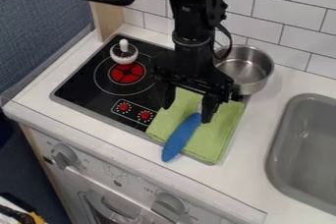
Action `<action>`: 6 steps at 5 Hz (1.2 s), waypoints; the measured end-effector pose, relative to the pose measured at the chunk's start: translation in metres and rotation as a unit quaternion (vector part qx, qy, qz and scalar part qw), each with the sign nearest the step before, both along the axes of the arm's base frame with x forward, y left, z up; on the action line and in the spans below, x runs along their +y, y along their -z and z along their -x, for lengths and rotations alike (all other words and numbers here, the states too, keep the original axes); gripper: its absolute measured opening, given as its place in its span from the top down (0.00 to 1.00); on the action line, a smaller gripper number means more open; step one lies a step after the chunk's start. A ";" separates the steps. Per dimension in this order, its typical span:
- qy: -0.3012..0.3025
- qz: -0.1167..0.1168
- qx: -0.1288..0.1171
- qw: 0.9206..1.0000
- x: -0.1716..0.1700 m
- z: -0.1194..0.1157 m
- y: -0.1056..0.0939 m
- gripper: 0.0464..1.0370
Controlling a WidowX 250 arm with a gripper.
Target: Put the mushroom in the silver pot that place on the upper right corner of the burner
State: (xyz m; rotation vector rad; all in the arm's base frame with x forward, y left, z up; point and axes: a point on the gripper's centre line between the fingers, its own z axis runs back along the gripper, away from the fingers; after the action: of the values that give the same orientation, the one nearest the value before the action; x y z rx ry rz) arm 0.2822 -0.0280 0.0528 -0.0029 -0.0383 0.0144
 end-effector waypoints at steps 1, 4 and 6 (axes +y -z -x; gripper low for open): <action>0.000 0.001 0.012 1.000 0.001 0.002 0.006 0.04; -0.106 -0.027 -0.070 0.992 0.141 -0.062 -0.045 0.04; -0.016 -0.019 -0.053 0.998 0.159 -0.089 -0.012 0.04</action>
State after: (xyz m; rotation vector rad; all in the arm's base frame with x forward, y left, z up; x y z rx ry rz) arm 0.3716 0.1314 0.0646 0.0348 -0.1453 0.0455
